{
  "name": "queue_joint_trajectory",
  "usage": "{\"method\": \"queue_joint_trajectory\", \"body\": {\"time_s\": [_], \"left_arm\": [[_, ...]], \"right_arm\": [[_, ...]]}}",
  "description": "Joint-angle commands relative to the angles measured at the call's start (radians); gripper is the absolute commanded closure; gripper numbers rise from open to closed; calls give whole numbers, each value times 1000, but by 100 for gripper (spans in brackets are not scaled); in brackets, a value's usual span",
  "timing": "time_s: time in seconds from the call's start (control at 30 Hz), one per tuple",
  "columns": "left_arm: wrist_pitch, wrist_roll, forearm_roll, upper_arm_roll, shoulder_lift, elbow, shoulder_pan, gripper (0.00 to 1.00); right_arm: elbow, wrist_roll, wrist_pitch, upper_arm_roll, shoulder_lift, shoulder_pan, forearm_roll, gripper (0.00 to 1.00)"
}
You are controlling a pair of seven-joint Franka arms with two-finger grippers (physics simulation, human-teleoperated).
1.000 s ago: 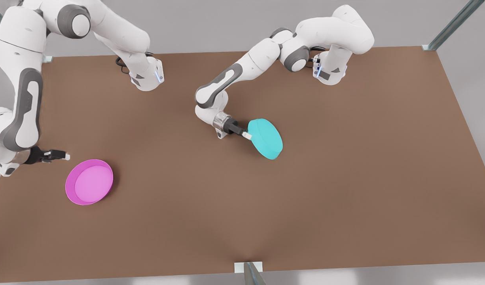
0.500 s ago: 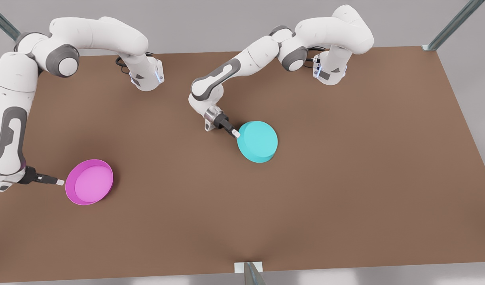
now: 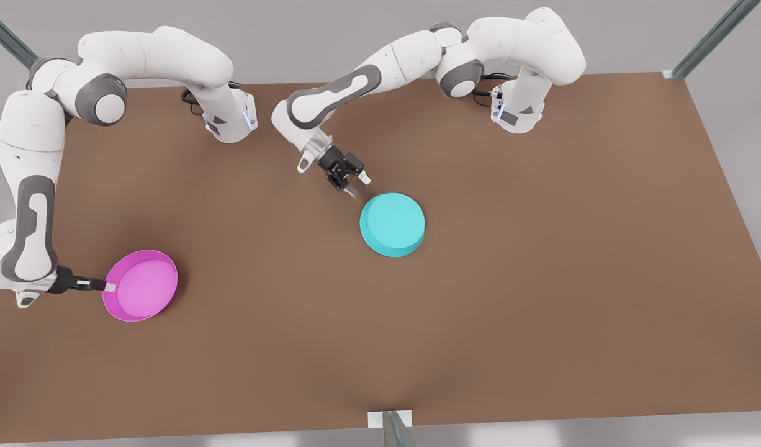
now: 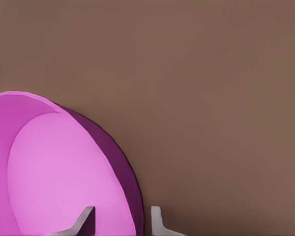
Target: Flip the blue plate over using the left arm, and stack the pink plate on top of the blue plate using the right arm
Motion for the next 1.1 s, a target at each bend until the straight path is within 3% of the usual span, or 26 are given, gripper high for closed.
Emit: {"method": "queue_joint_trajectory", "body": {"time_s": [0.0,0.03,0.1,0.17,0.2,0.23,0.3,0.37,0.43,0.5,0.6,1.07], "left_arm": [[0,-31,-219,0,-30,-1,0,0],[-8,-62,-306,-1,-116,-8,5,0],[-107,-63,-668,5,-370,-20,234,0],[-139,-39,-1070,3,-460,-20,834,0],[-126,152,-1115,8,-453,-20,1037,0],[-123,363,-1103,29,-453,-26,1149,0],[-115,812,-982,106,-483,-28,1177,0],[-126,1022,-905,108,-576,-28,1177,0],[-106,1023,-889,106,-760,-196,1174,0],[146,1021,-857,105,-999,-578,1164,0],[206,1021,-827,103,-966,-629,1137,0],[206,1006,-828,101,-944,-615,1137,0]], "right_arm": [[2,-1,-3,1,2,0,1,55],[2,-2,-3,1,2,0,2,55],[0,-12,4,1,2,0,-1,55],[2,-13,4,1,2,-1,-2,55],[2,-13,6,1,4,-1,-2,55],[2,-15,6,1,13,-1,-2,55],[3,-13,6,1,18,-1,-2,55],[3,-13,8,1,22,-1,-4,55],[3,-15,8,1,24,-1,-4,58],[3,-15,6,1,22,-1,-2,60],[3,-15,6,1,22,-1,-2,66],[3,-10,21,2,31,0,-4,65]]}}
